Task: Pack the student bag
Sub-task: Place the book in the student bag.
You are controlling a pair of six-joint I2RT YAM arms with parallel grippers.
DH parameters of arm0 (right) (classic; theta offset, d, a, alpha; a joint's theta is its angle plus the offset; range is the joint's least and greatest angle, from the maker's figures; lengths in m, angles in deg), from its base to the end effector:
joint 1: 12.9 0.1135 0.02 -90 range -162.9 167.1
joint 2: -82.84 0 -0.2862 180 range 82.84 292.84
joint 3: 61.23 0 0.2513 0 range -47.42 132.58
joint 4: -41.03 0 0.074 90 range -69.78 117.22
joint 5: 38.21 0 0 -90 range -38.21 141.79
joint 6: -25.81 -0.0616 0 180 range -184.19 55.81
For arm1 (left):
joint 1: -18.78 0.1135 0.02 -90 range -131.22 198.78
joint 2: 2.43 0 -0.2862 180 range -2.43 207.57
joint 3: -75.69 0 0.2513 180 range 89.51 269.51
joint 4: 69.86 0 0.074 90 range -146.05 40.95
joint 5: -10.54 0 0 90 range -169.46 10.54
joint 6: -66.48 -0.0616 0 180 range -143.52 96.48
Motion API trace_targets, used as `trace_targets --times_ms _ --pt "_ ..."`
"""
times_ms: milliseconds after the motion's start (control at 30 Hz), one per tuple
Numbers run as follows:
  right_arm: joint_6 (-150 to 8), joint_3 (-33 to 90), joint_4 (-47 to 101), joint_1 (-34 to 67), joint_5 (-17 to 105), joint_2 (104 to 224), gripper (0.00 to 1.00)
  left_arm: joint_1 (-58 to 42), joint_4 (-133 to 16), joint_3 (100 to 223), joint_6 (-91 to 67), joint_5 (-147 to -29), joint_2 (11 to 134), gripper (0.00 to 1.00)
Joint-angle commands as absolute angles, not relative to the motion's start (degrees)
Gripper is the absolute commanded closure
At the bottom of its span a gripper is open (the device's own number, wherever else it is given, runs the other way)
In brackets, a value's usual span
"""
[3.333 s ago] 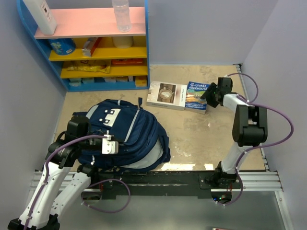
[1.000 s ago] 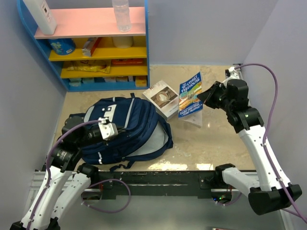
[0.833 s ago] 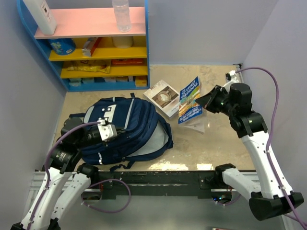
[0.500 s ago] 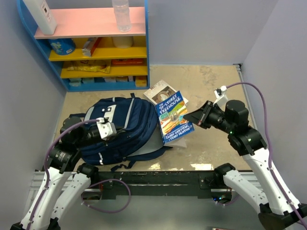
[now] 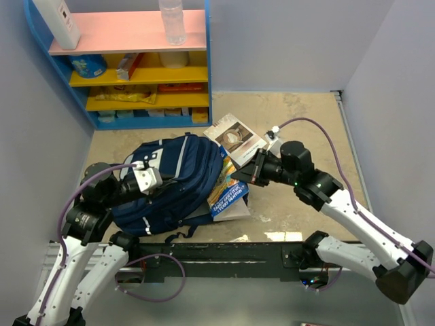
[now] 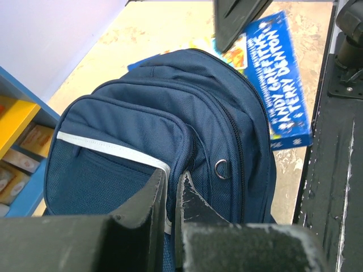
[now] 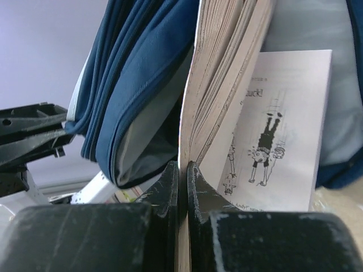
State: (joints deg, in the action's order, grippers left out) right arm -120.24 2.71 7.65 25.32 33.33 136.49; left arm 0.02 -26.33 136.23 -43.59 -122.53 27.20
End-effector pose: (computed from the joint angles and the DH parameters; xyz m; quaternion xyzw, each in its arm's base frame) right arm 0.1603 0.1511 0.3370 0.0403 0.8273 0.4899 0.2721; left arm 0.0840 -0.0729 0.3581 0.4578 0.6085 -0.2798 0.5847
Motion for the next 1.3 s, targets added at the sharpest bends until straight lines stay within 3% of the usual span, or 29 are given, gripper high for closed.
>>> trace_targets --times_ms 0,267,533,667,800,833,900,933,1000,1133,1267 --pt "-122.90 5.66 21.58 27.09 34.82 140.12 1.00 0.15 -36.89 142.06 -43.29 -127.27 25.69 1.00" --pt "-122.11 7.16 33.88 32.27 44.92 151.03 1.00 0.15 -34.25 143.56 -44.70 -130.52 26.48 1.00" --pt "-122.10 6.90 42.07 43.25 66.32 160.78 1.00 0.15 -34.77 144.26 -43.82 -131.40 26.84 1.00" --pt "-125.45 7.76 42.35 50.28 77.25 165.78 1.00 0.15 -34.78 143.74 -43.91 -131.05 26.40 1.00" --pt "-125.19 11.90 33.58 53.28 75.61 169.84 1.00 0.15 -34.86 143.47 -44.52 -130.52 26.13 1.00" --pt "-125.19 12.08 31.72 53.28 74.73 170.02 0.71 0.06 -35.21 143.47 -44.43 -130.87 26.22 1.00" --pt "-125.27 11.30 27.51 53.28 72.97 169.33 0.42 0.06 -35.57 143.56 -44.08 -131.05 26.22 1.00" --pt "-125.36 10.42 27.40 53.28 72.97 168.63 0.18 0.15 -35.74 143.56 -44.08 -131.31 26.13 1.00" --pt "-125.89 6.73 25.55 53.28 74.72 165.91 0.02 0.15 -35.83 142.95 -43.99 -131.23 25.96 1.00" --pt "-124.04 2.77 25.20 52.76 77.18 161.86 0.05 0.15 -35.83 143.03 -43.91 -131.40 26.22 1.00" --pt "-121.68 -2.32 30.99 50.91 78.32 159.65 0.41 0.15 -35.57 143.56 -44.08 -131.49 26.57 1.00"
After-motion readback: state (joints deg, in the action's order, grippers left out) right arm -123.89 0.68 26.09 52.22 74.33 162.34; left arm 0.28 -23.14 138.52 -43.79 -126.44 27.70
